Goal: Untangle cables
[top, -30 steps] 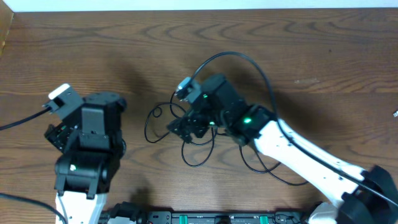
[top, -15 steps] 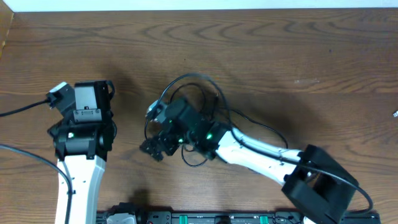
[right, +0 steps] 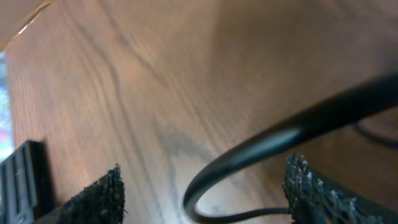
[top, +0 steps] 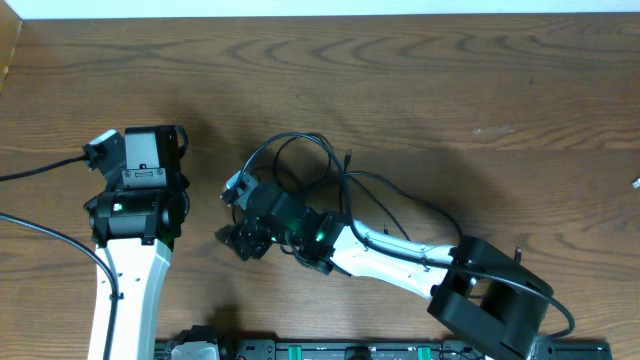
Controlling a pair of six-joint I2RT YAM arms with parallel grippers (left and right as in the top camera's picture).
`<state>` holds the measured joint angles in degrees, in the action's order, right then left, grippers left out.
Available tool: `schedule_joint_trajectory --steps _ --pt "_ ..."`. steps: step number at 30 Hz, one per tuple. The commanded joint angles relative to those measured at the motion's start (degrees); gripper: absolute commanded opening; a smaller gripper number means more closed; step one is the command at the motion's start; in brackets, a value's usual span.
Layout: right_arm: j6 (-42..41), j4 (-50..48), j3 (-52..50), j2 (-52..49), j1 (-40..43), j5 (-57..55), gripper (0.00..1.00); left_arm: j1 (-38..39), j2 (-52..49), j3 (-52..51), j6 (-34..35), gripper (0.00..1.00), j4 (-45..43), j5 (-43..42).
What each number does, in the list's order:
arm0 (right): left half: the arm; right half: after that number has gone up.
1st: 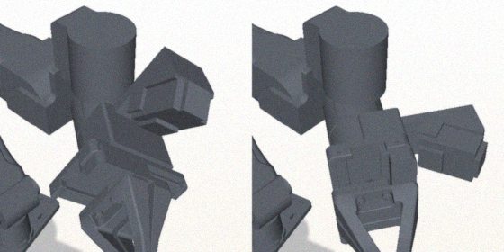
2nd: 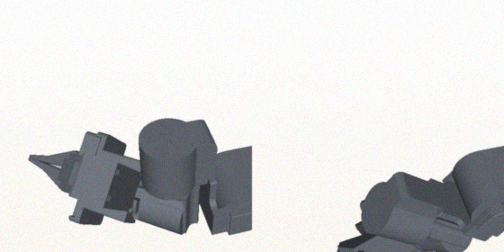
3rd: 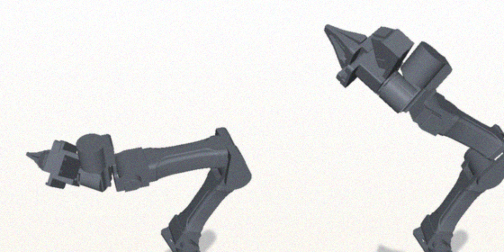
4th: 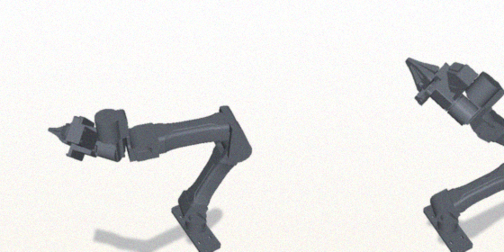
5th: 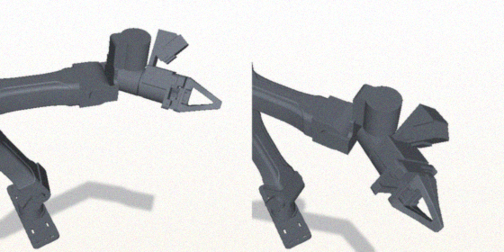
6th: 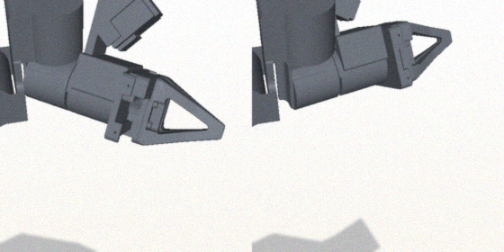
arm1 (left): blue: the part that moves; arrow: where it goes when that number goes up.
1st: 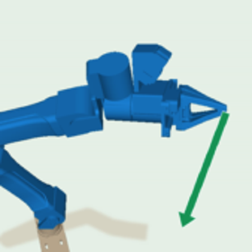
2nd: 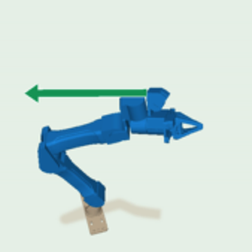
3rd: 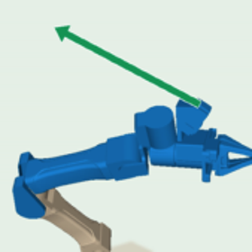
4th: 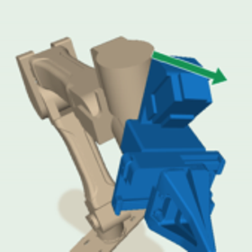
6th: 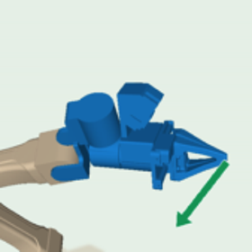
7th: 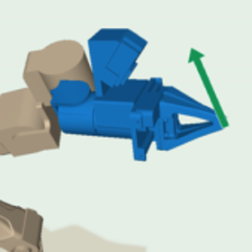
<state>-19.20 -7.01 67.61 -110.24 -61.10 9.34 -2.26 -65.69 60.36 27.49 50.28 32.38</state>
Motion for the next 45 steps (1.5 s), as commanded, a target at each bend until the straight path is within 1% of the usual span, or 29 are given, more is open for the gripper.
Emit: schedule_joint_trajectory --steps 1,2,4,5,6,8,10,11,19,25,27,29,32,34,36,39,43,45 --pt "-0.57 -1.49 -0.35 -1.42 -0.17 -3.82 0.62 -0.37 -0.22 0.07 0.94 0.92 0.04 -0.07" --pt "-1.03 -1.57 -0.35 -1.44 -0.2 -3.82 0.57 -0.35 -0.22 0.07 0.92 0.92 0.04 -0.07" --pt "-1.86 -1.6 -0.35 -1.44 -0.17 -3.82 0.45 -0.35 -0.22 0.07 0.92 0.92 0.22 -0.07" --pt "-1.9 -1.81 -0.35 -1.44 -0.2 -3.82 0.42 -0.35 -0.22 0.07 0.92 0.93 0.26 -0.07" --pt "-2.01 -1.86 -0.35 -1.44 -0.2 -3.82 0.4 -0.35 -0.22 0.07 0.92 0.92 0.26 -0.07" --pt "-1.99 -1.81 -0.35 -1.44 -0.17 -3.85 0.26 -0.35 -0.22 0.07 0.92 0.92 0.22 -0.07" --pt "-2.01 -1.75 -0.35 -1.44 -0.2 -3.82 0.08 -0.35 -0.22 0.07 0.92 0.92 0.24 -0.07" --pt "-2.01 -1.51 -0.35 -1.44 -0.2 -3.85 0.02 -0.35 -0.22 0.07 0.92 0.93 0.24 -0.07" --pt "-1.81 0.02 -0.31 -0.74 0.55 -3.96 0.01 -0.35 -0.22 0.07 0.92 0.93 0.24 -0.09" --pt "-1.27 1.53 -0.22 4.42 4.11 -4.79 0.01 -0.35 -0.22 0.07 0.94 0.92 0.24 -0.52" --pt "2.03 1.62 -0.22 6.82 5.57 -5.62 0.01 -0.35 -0.22 0.07 0.92 0.92 0.22 -0.79" --pt "5.33 2.29 -0.22 10.01 7.63 -9.57 0.01 -0.35 -0.22 0.07 0.92 0.93 -0.02 -3.28" --pt "8.09 2.49 -0.07 14.93 10.71 -15.02 0.01 -0.35 -0.37 0.07 0.9 0.93 -0.22 -5.95" --pt "8.96 2.49 0.74 18.6 13.14 -16.72 0.01 -0.35 -0.63 0.07 0.9 0.93 -0.22 -7.02" --pt "9.2 2.47 2.03 21.42 15.13 -16.7 0.01 -0.35 -1.01 0.07 0.92 0.93 -0.24 -9.86" --pt "9.2 2.45 5.9 25.68 18.34 -16.7 0.01 -0.35 -2.19 0.07 0.9 0.93 -0.26 -17.86" --pt "9.22 1.77 11.56 28.0 20.5 -16.7 0.01 -0.33 -4.79 0.07 0.59 0.93 -0.7 -27.17" --pt "9.22 1.42 14.91 28.17 21.07 -16.7 0.01 -0.17 -6.36 0.07 -1.25 0.93 -1.79 -32.15"
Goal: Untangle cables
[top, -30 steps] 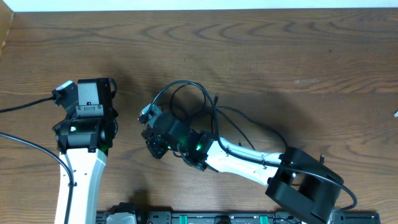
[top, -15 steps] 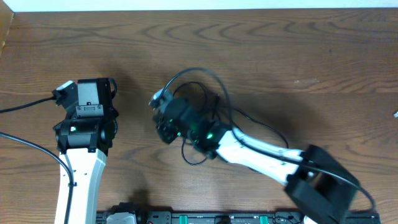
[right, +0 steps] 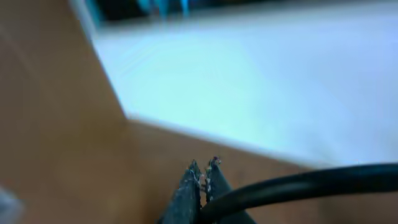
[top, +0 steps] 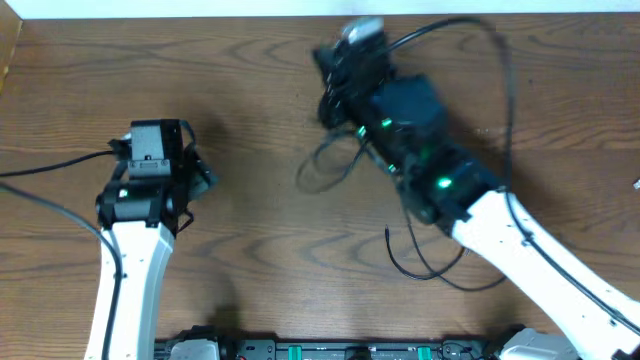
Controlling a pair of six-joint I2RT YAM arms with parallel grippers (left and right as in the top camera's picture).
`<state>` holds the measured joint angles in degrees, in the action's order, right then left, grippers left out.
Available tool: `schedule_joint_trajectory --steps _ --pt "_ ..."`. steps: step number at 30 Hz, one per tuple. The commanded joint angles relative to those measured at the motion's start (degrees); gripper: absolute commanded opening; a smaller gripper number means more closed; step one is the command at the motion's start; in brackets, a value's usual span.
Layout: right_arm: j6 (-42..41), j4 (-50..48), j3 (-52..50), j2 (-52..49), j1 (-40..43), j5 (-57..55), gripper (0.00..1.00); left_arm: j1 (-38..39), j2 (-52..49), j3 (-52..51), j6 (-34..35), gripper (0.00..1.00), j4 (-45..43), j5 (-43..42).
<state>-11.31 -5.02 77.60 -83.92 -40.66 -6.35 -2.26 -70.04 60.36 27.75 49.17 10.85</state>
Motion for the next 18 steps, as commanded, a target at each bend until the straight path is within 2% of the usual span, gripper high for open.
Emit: schedule_joint_trajectory --steps 1,9,18 --pt "1.36 -0.76 6.78 1.84 0.81 -1.01 0.01 -0.04 -2.95 0.07 -3.3 0.93 -1.53 -13.9" --pt "3.5 -1.6 13.97 1.84 0.98 -0.81 0.01 2.69 -8.22 0.07 -14.4 0.93 -7.85 -35.91" --pt "3.65 0.79 13.94 1.14 0.98 -0.83 0.01 7.76 -8.24 0.07 -15.47 0.93 -18.21 -53.83"
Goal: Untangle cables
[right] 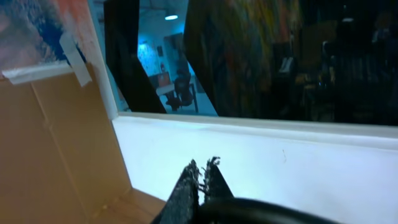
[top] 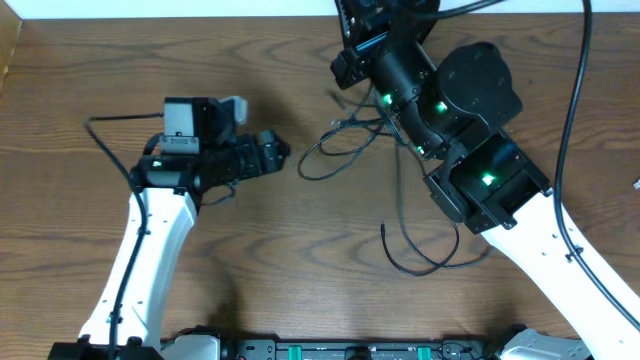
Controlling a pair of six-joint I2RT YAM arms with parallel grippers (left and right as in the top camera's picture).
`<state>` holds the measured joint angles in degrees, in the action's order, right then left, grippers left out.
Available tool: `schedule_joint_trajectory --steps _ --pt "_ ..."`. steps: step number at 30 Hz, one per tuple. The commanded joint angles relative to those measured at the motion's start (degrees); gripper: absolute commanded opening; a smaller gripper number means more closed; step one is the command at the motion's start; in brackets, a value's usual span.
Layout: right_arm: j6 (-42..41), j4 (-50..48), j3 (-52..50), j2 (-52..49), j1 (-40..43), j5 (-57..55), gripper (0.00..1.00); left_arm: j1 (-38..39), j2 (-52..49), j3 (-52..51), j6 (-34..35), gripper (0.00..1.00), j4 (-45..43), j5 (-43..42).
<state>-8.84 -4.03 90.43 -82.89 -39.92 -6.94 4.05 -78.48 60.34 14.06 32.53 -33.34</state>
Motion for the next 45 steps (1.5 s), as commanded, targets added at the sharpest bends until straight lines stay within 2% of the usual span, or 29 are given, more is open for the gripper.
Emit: schedule_joint_trajectory --steps 1,11,14,19,22,26,30,36,45 --pt "1.25 0.0 1.11 0.11 0.24 -0.26 0.01 1.9 0.2 0.09 -1.79 0.93 -2.27 -10.21" --pt "1.25 5.49 1.11 0.11 0.94 -0.24 0.01 2.03 0.2 0.11 -0.22 0.93 -9.11 -10.14" --pt "1.25 6.47 1.11 0.11 0.98 0.17 0.01 0.59 0.2 0.11 5.4 0.93 -11.85 -10.14" --pt "1.22 6.6 1.11 0.11 0.83 1.4 0.01 -1.81 0.2 0.11 18.88 0.93 -15.56 -9.68" --pt "1.2 6.4 1.11 0.11 0.83 2.19 0.01 -2.16 0.2 0.11 24.55 0.93 -15.5 -9.53" --pt "1.2 5.44 1.11 0.11 0.83 8.72 0.01 -0.09 0.2 0.09 30.71 0.93 -14.93 -9.53" --pt "1.2 5.46 1.11 0.11 0.83 12.46 0.01 2.21 0.2 0.11 32.46 0.93 -14.93 -9.01" --pt "1.22 5.62 1.11 0.11 0.81 18.21 0.01 2.84 0.2 0.11 37.99 0.93 -13.49 -3.43" --pt "3.91 5.57 1.11 0.11 -1.79 20.83 0.01 4.42 0.11 0.09 38.14 0.93 -11.93 -3.02"
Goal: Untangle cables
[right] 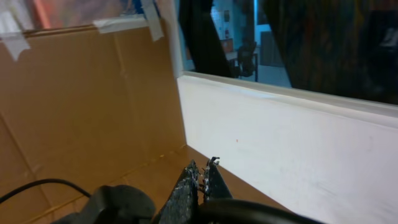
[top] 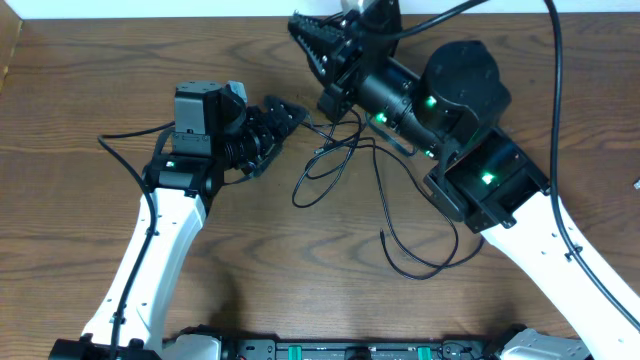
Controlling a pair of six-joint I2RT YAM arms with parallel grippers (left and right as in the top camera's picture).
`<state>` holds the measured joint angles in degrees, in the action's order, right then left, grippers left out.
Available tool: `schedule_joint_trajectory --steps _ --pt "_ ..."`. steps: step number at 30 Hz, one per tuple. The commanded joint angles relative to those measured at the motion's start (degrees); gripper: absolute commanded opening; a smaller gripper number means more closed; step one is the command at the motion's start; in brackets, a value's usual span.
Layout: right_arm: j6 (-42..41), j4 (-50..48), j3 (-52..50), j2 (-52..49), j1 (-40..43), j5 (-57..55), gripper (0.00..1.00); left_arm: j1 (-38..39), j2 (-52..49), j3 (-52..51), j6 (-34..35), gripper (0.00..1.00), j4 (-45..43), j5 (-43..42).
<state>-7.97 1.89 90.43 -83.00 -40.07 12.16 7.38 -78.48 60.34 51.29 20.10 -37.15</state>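
Thin black cables (top: 345,160) hang in a loose tangle over the wooden table (top: 120,50), with a long loop (top: 420,262) lying lower right. My right gripper (top: 300,28) is raised at the top centre, shut on a black cable (right: 267,213); in the right wrist view its fingertips (right: 204,168) are pinched together with the strand leaving to the right. My left gripper (top: 278,122) points right, just left of the tangle, its fingers spread and nothing between them.
A white wall edge (top: 200,8) runs along the table's far side. A brown cardboard panel (right: 81,99) stands at the left in the right wrist view. Equipment (top: 330,350) lines the near edge. The arms' own black cables (top: 560,90) trail past.
My left gripper has moved right and a little farther back, close to the tangle. The right gripper, still shut on the cable, has turned more to the left; the tangle hangs slightly lower.
At first my right gripper stood open low over the table around a cable loop, the left arm idle at the left. Then it was shut on the cable and raised toward the far edge. After that the left arm had reached right, and it is now beside the tangle.
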Motion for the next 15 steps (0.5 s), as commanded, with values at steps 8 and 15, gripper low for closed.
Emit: schedule_joint_trajectory --steps 8,15 --pt "6.73 -0.55 1.11 0.22 -4.57 0.35 0.01 3.45 -0.2 0.09 0.92 0.61 1.99 3.17" --pt "6.8 -3.69 1.11 0.22 -4.63 -3.48 0.01 3.74 -0.2 0.09 -0.2 0.08 8.11 5.88"
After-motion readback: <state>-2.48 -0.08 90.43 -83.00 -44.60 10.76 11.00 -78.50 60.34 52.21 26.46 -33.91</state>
